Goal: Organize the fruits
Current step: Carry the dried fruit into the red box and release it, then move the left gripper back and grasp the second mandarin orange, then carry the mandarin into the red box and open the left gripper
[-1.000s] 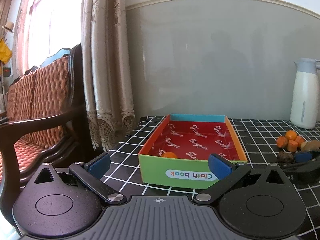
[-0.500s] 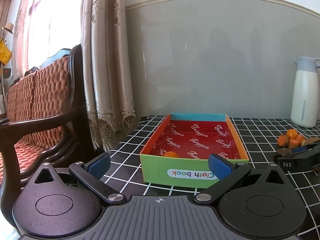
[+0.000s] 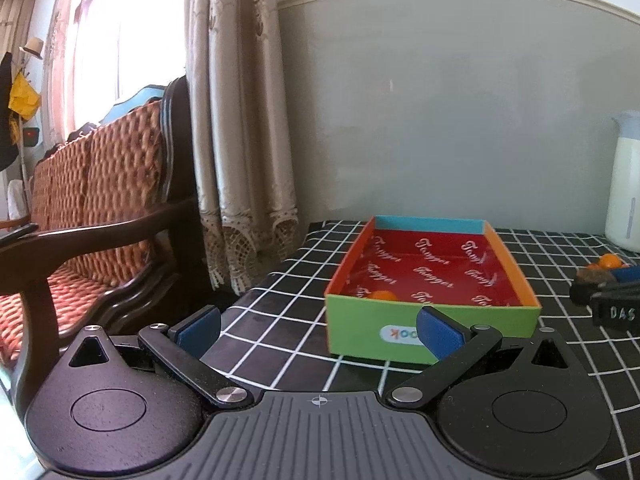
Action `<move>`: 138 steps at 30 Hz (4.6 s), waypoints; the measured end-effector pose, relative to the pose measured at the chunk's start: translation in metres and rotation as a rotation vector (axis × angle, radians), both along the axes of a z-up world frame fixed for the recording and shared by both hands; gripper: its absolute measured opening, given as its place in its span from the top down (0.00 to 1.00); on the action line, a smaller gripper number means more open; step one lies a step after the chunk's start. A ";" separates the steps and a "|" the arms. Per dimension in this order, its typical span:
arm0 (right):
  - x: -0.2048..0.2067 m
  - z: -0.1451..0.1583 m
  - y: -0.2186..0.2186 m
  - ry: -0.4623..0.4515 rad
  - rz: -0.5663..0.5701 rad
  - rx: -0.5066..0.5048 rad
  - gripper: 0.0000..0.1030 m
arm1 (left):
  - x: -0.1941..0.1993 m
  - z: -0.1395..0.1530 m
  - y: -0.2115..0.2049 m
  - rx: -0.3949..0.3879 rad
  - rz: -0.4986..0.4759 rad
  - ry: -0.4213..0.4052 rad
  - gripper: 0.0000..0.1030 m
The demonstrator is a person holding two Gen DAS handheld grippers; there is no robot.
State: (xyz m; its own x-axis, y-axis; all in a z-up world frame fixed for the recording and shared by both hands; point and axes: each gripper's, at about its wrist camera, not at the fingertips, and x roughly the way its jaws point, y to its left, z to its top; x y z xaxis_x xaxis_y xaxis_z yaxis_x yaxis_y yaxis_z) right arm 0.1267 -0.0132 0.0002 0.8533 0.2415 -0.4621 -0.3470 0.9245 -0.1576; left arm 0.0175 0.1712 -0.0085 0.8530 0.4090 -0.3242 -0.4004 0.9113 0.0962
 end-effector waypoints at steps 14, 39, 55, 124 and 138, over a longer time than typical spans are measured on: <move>-0.009 0.013 0.070 -0.048 0.145 0.075 0.61 | -0.004 -0.009 0.029 0.018 0.060 0.032 0.00; -0.034 0.024 -0.004 -0.204 0.003 0.131 0.37 | -0.005 -0.002 0.007 -0.007 -0.018 0.017 0.00; -0.048 0.025 -0.155 -0.195 -0.340 0.146 0.37 | 0.020 -0.005 -0.150 -0.027 -0.339 0.015 0.00; -0.018 0.007 -0.192 -0.059 -0.387 0.177 0.37 | 0.083 0.003 -0.208 -0.076 -0.416 0.107 0.58; -0.019 0.008 -0.153 -0.054 -0.317 0.177 0.37 | 0.076 0.020 -0.121 -0.032 -0.236 0.057 0.58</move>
State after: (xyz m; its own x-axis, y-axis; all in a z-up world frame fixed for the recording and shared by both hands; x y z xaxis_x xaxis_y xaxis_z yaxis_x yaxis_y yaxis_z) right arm 0.1080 -0.1665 0.0084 0.9207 0.0336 -0.3889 -0.0347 0.9994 0.0041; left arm 0.0933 0.0506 0.0112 0.9038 0.1888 -0.3840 -0.1704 0.9820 0.0819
